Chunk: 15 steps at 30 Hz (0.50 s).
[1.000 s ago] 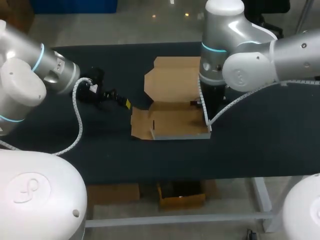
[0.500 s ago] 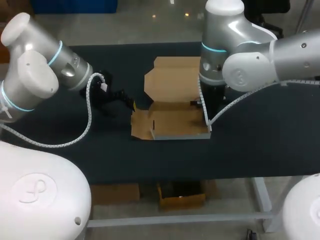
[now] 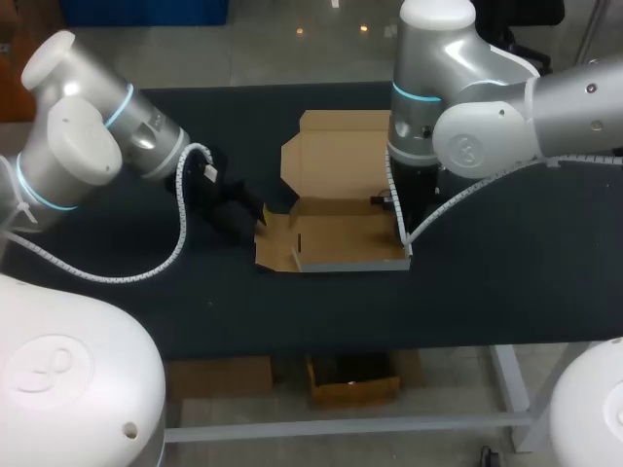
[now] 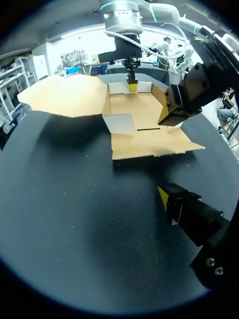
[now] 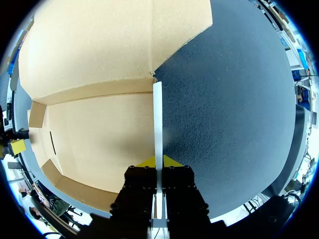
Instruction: Assemble the packaging by folding the flat box into shape, placing the metal phone stand inside, and closing the box properly
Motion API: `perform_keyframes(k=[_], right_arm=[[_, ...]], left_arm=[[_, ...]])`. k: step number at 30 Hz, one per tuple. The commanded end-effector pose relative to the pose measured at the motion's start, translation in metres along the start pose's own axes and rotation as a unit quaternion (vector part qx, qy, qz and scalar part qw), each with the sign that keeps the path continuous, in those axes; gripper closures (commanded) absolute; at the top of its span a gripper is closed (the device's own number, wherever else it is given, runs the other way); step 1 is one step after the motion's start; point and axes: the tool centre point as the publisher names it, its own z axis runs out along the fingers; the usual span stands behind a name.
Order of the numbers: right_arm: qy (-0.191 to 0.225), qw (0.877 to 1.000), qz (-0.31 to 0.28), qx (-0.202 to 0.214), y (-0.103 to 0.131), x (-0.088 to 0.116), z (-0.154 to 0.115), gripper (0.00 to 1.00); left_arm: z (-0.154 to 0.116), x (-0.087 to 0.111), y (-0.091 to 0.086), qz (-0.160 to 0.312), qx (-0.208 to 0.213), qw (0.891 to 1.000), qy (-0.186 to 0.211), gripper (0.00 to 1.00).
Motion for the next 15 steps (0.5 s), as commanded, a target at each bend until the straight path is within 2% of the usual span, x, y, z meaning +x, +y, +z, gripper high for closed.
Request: perform_keyframes(k=[1, 3, 4, 5, 6, 15], right_arm=[[0.000, 1.000, -0.001, 0.002, 0.001, 0.000, 0.000, 1.00], [0.000, 1.000, -0.001, 0.002, 0.001, 0.000, 0.000, 1.00], [0.000, 1.000, -0.001, 0.002, 0.001, 0.000, 0.000, 1.00], [0.000, 1.000, -0.001, 0.002, 0.001, 0.000, 0.000, 1.00], [0.000, 1.000, -0.001, 0.002, 0.001, 0.000, 0.000, 1.00], [0.000, 1.000, -0.001, 0.002, 0.001, 0.000, 0.000, 1.00]], left_arm=[[0.007, 0.001, 0.005, -0.009, 0.017, 1.000, 0.004, 0.24], [0.009, 0.002, 0.006, -0.018, 0.021, 1.000, 0.012, 0.33], [0.009, 0.002, 0.007, -0.021, 0.021, 0.999, 0.014, 0.39], [0.010, 0.002, 0.007, -0.027, 0.024, 0.999, 0.016, 0.51], [0.011, 0.003, 0.008, -0.028, 0.023, 0.999, 0.020, 0.55], [0.025, 0.010, 0.013, -0.037, 0.015, 0.999, 0.018, 0.60]])
